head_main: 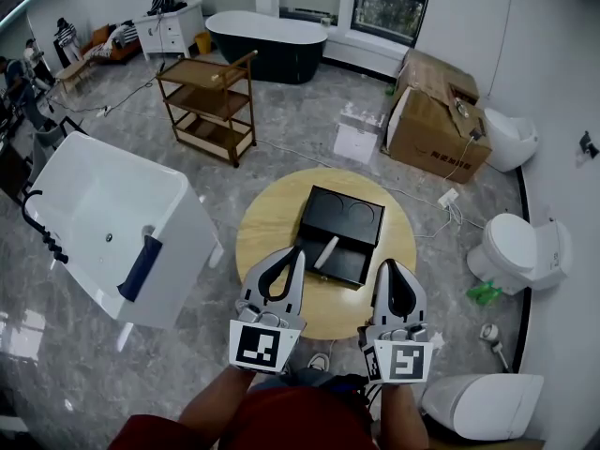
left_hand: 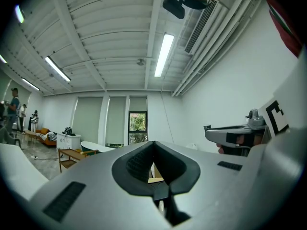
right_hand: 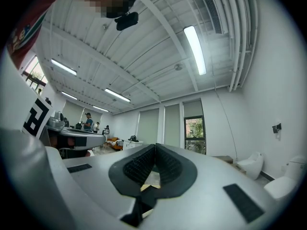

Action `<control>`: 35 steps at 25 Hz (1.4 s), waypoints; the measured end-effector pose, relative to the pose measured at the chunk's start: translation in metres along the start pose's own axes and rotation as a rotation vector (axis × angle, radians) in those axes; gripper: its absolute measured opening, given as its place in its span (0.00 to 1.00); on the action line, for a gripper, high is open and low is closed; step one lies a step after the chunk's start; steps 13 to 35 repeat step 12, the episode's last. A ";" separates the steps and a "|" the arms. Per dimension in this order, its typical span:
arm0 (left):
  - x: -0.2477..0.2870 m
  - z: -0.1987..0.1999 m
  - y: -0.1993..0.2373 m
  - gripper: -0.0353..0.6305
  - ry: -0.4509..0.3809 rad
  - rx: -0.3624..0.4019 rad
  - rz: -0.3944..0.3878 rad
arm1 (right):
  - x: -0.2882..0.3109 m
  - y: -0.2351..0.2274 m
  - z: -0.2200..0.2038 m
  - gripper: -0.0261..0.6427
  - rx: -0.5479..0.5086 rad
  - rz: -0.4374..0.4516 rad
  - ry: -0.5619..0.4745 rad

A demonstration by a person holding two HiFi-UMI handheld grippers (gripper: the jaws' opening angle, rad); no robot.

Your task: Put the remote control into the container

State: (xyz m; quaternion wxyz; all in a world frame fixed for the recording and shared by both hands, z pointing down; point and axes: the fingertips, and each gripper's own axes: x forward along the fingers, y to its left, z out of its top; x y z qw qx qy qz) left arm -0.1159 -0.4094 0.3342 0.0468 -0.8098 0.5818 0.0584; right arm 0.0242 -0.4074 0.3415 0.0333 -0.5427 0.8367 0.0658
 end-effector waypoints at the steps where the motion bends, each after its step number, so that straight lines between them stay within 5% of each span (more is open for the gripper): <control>1: 0.000 0.000 -0.001 0.08 0.002 -0.001 0.000 | 0.000 -0.001 0.000 0.07 0.000 0.000 0.000; 35: 0.002 -0.006 -0.006 0.08 0.013 0.000 -0.008 | -0.004 -0.006 -0.001 0.07 0.003 -0.012 0.003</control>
